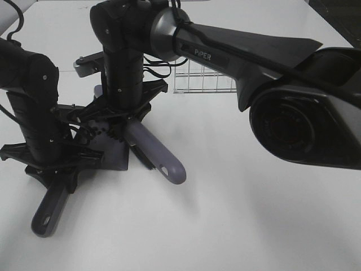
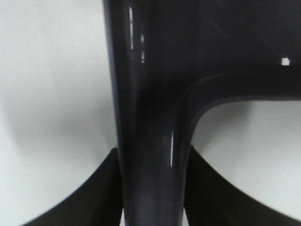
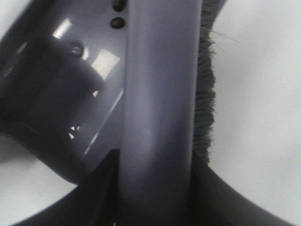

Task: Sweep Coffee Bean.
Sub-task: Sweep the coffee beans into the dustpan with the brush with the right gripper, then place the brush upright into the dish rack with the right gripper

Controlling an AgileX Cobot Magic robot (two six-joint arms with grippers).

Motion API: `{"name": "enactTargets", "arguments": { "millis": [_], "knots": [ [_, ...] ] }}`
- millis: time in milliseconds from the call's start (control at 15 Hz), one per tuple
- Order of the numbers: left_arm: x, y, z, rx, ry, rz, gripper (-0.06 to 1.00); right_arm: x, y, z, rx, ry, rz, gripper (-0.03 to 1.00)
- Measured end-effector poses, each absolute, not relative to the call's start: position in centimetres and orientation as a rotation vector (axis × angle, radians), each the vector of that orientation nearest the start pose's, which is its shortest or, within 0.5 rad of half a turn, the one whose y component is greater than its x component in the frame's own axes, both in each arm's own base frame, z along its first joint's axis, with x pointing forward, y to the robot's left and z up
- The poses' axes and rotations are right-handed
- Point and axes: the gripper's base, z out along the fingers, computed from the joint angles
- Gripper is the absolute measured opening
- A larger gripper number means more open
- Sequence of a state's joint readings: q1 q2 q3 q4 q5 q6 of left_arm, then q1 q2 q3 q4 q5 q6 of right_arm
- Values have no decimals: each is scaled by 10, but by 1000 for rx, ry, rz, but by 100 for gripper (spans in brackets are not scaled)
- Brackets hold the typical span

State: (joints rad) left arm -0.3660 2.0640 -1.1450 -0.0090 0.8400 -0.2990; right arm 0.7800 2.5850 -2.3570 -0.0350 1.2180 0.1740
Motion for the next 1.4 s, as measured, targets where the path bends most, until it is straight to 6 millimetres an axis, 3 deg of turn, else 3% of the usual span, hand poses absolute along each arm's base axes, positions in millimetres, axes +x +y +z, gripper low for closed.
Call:
{"name": "enactTargets", "arguments": {
  "millis": [267,467,667,933,1067,1200,1333,1400],
  "knots": [
    [321,-124,92,98,3237,44,35,383,372,152,-859,2761,107,31],
    [321,-124,92,98,3237,44,35,394,354,199,-800,2664,51,31],
    [321,-124,92,100,3237,44,35,413,310,265,-673,2552,10,31],
    [321,-124,92,100,3237,44,35,442,220,312,-456,2533,-37,31],
    [321,-124,92,100,3237,44,35,445,175,313,-360,2606,-45,31],
    [321,-124,92,100,3237,44,35,440,143,296,-274,2722,-32,31],
    [321,-124,92,100,3236,43,35,433,119,271,-196,2837,-60,31],
    [321,-124,92,100,3236,43,35,432,117,264,-191,2862,-68,31]
  ]
}}
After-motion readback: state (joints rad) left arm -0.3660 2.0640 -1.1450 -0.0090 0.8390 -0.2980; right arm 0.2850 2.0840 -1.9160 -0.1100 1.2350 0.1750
